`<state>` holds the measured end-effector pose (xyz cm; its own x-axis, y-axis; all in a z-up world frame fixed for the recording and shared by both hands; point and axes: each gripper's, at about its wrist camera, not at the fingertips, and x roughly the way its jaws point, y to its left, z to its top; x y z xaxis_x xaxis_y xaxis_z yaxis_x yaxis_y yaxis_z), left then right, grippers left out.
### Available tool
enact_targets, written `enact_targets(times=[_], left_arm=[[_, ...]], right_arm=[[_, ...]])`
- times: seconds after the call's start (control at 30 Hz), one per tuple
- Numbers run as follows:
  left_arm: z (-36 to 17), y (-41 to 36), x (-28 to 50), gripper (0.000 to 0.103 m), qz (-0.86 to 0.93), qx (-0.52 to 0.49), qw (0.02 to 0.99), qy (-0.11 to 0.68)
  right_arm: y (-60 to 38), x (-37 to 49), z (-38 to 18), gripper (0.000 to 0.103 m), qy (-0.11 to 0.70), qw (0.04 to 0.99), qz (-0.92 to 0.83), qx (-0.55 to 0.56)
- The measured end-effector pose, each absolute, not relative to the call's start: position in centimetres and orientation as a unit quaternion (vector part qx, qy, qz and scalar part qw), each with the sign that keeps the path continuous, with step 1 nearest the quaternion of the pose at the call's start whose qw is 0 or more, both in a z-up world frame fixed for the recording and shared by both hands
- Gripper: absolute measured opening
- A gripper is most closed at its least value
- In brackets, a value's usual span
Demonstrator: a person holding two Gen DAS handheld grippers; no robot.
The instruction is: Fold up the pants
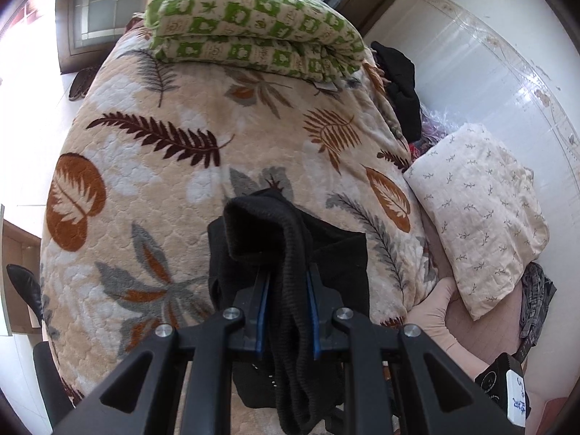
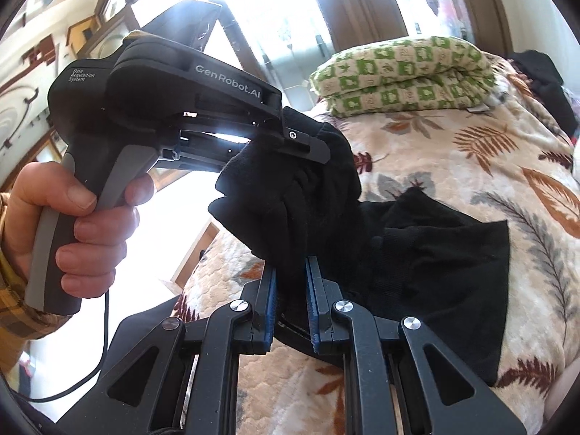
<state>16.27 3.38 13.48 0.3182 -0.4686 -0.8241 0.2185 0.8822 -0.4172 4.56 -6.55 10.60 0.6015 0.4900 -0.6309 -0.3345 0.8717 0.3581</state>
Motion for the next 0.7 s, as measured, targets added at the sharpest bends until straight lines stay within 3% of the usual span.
enact_targets(times=[0.7], left_arm=[[8.6,-11.5,17.8,0.022,-0.21,0.015,0.78,0.59]], right_arm=[[-16.7,4.8,6.3,0.014,0.418,0.871,0.128,0.224]])
